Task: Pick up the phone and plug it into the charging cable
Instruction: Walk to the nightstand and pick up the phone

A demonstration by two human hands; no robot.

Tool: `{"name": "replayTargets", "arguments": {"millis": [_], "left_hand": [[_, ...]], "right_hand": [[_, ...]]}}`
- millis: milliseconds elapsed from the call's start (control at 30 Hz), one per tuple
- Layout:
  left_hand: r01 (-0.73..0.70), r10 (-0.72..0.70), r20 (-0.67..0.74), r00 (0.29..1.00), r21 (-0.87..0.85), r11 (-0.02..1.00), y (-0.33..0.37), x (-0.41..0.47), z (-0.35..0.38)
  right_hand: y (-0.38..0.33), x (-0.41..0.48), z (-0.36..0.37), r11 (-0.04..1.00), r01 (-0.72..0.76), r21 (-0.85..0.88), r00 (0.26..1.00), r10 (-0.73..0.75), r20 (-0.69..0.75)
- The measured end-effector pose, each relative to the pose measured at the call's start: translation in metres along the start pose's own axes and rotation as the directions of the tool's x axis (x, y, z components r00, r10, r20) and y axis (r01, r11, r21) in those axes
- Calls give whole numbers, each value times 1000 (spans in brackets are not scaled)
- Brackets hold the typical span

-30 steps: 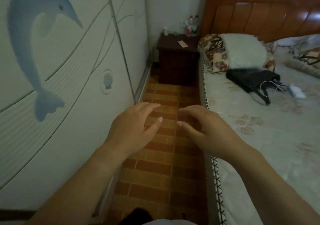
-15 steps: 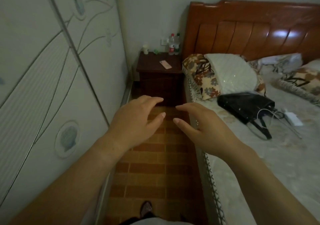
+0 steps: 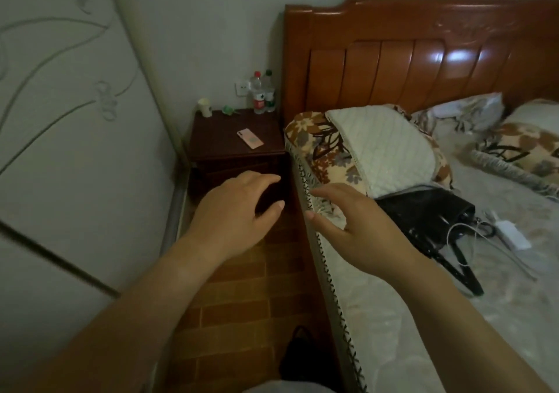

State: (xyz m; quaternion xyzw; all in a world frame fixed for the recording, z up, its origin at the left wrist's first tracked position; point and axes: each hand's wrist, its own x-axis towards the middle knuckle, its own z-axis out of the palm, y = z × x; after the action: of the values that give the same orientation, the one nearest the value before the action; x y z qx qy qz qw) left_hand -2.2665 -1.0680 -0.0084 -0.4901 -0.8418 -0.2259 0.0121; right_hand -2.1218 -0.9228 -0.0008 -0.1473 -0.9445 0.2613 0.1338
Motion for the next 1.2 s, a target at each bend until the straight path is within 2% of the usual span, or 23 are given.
{"name": "replayTargets", "arguments": {"millis": [167,300,500,733,867,1200], "left_hand": [[16,-16,-4,1000,11,1000,-16,93,15],[101,-101,-8,995,11,995,-41,143,29],[221,-221,-9,975,10,975,-95,192,34],[266,-265,-8,964,22,964,-186,281,51],[295,-296,39,955,9,955,-249,343,55],[304,-308,149,940,50,951,-382,463,64]], "right_hand": [[51,85,-22,999,26,37,999,-25,-32],[90,156,-31,998,60,32,998,-59,-29],[109,249,0,990,112,85,990,-118,77],[132,373,47,987,146,65,981,-153,120],[144,451,74,993,120,21,987,-121,107],[155,608,155,997,-15,75,990,5,141]]}}
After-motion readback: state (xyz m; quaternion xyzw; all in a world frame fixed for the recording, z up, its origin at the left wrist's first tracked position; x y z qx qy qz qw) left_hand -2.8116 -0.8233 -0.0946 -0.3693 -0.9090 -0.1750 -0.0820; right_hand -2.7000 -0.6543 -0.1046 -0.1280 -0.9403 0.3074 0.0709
